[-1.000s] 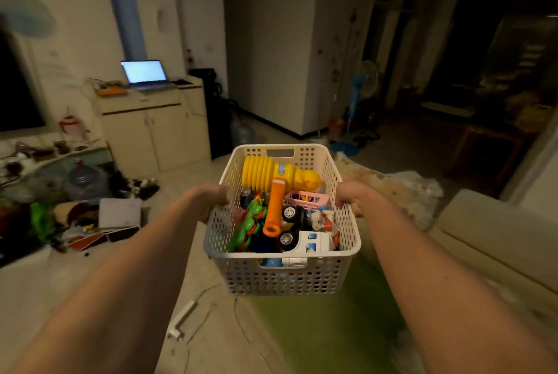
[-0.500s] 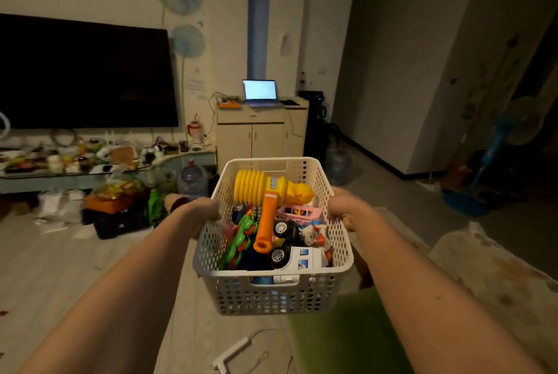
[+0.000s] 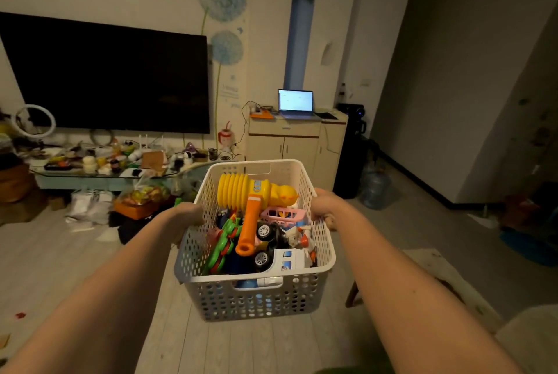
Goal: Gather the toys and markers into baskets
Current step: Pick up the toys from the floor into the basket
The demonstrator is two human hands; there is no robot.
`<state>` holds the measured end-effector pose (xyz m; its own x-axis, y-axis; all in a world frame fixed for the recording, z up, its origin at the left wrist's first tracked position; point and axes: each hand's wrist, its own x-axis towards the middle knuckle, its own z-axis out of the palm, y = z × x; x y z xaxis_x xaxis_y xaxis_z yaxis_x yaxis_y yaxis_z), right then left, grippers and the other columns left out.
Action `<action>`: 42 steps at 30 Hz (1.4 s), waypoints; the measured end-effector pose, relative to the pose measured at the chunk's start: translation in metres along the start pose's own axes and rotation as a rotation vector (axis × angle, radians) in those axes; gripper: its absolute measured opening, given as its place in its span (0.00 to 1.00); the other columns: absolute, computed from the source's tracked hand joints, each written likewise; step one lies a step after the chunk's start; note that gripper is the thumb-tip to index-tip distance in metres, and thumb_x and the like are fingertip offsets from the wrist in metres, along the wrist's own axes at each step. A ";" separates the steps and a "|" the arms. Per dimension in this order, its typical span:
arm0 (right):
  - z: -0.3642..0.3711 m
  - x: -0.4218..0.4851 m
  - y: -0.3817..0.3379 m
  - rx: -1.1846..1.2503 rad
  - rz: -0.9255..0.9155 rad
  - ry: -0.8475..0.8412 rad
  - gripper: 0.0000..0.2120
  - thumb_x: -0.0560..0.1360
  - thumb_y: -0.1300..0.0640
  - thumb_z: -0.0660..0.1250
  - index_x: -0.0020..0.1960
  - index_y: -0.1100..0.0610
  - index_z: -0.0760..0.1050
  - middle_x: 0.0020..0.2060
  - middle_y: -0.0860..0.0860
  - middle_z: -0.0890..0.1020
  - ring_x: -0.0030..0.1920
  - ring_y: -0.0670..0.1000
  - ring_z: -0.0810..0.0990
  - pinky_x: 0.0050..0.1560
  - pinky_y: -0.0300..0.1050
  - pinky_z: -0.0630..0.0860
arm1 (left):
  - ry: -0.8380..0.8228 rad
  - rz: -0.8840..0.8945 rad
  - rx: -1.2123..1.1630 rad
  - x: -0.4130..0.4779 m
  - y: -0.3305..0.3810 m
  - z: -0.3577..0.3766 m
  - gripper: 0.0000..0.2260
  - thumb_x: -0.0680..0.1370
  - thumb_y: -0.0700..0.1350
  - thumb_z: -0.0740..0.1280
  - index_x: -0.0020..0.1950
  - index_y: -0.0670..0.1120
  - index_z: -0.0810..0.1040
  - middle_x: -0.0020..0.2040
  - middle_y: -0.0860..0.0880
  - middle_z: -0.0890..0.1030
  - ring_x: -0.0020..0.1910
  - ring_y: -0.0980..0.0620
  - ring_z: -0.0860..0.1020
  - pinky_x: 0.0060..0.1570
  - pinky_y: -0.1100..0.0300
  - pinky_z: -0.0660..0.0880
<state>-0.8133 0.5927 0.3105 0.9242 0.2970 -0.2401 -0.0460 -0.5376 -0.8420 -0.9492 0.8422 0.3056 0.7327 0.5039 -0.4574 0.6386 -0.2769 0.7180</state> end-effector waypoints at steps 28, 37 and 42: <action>0.146 0.424 -0.146 -0.400 -0.309 -0.438 0.25 0.69 0.72 0.68 0.64 0.59 0.74 0.56 0.59 0.81 0.57 0.60 0.79 0.57 0.60 0.78 | 0.298 -0.250 -0.376 0.256 0.058 -0.093 0.17 0.80 0.38 0.56 0.69 0.40 0.63 0.49 0.38 0.75 0.58 0.36 0.75 0.60 0.40 0.71; 0.335 0.487 -0.261 -0.422 -0.430 -0.617 0.27 0.70 0.75 0.63 0.67 0.62 0.71 0.59 0.60 0.78 0.59 0.60 0.77 0.56 0.52 0.78 | 0.432 -0.368 -0.537 0.373 -0.036 -0.234 0.13 0.79 0.37 0.54 0.62 0.37 0.69 0.56 0.33 0.77 0.55 0.34 0.77 0.59 0.37 0.72; 0.445 0.505 -0.317 -0.271 -0.466 -0.779 0.22 0.73 0.71 0.65 0.66 0.60 0.73 0.59 0.60 0.78 0.53 0.54 0.76 0.57 0.54 0.78 | 0.575 -0.420 -0.559 0.404 -0.075 -0.304 0.08 0.79 0.36 0.52 0.53 0.38 0.70 0.38 0.39 0.75 0.36 0.43 0.76 0.49 0.44 0.74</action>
<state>-0.5010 1.2638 0.2416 0.3098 0.9187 -0.2450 0.4438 -0.3676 -0.8173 -0.7728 1.3153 0.2265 0.1384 0.8463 -0.5144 0.5093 0.3847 0.7698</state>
